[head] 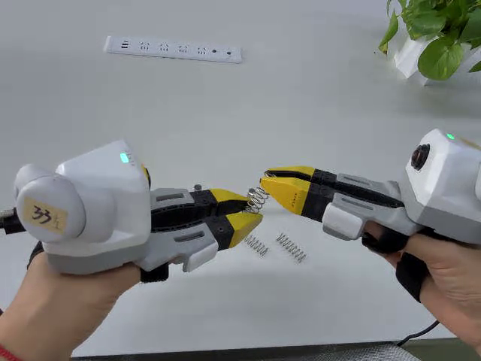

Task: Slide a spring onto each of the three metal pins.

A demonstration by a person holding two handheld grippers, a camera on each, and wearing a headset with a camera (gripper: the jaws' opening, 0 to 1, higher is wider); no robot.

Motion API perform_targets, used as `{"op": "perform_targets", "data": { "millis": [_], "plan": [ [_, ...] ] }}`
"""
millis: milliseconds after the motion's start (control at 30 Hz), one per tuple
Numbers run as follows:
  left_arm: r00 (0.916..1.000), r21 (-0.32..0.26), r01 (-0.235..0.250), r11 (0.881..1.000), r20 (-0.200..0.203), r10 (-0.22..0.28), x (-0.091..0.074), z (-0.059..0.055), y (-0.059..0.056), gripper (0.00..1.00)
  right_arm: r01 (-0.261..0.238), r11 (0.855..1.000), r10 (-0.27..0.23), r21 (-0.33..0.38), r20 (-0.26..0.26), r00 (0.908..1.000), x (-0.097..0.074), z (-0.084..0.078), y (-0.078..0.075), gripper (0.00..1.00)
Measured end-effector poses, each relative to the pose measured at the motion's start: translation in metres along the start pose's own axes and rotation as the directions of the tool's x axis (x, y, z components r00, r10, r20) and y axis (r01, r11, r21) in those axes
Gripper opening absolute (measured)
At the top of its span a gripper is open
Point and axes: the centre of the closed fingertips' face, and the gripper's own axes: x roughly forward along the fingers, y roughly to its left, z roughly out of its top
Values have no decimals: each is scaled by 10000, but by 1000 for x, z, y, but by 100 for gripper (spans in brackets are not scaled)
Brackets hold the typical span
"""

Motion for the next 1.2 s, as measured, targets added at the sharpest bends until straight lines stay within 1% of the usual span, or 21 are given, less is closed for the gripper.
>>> {"op": "perform_targets", "data": {
  "millis": [400, 567, 800, 900, 1100, 1200],
  "plan": [
    [9997, -66, 203, 9998, -94, -203, 1, -1, -4, 7, -264, 9984, 249, -509, -308, 9992, 2, 1, 9, 6],
    [9996, -58, 226, 9997, -139, -226, 1, -2, -5, 7, -363, 9964, 323, -770, -528, 9981, 3, 0, 12, 6],
    [9994, 45, 266, 9996, -214, -265, 1, -4, -6, 7, -474, 9935, 387, -1032, -847, 9957, 2, -3, 15, 6],
    [9994, 68, 276, 9996, -221, -274, 1, -5, -6, 7, -494, 9925, 394, -1118, -902, 9951, 2, -3, 15, 6],
    [9988, 311, 314, 9990, -396, -301, 1, -9, -6, 7, -538, 9904, 382, -1274, -1223, 9918, 2, -8, 15, 7],
    [9987, 343, 334, 9989, -398, -320, 0, -10, -6, 7, -573, 9898, 403, -1308, -1295, 9908, 1, -9, 16, 7]
  ]
}}
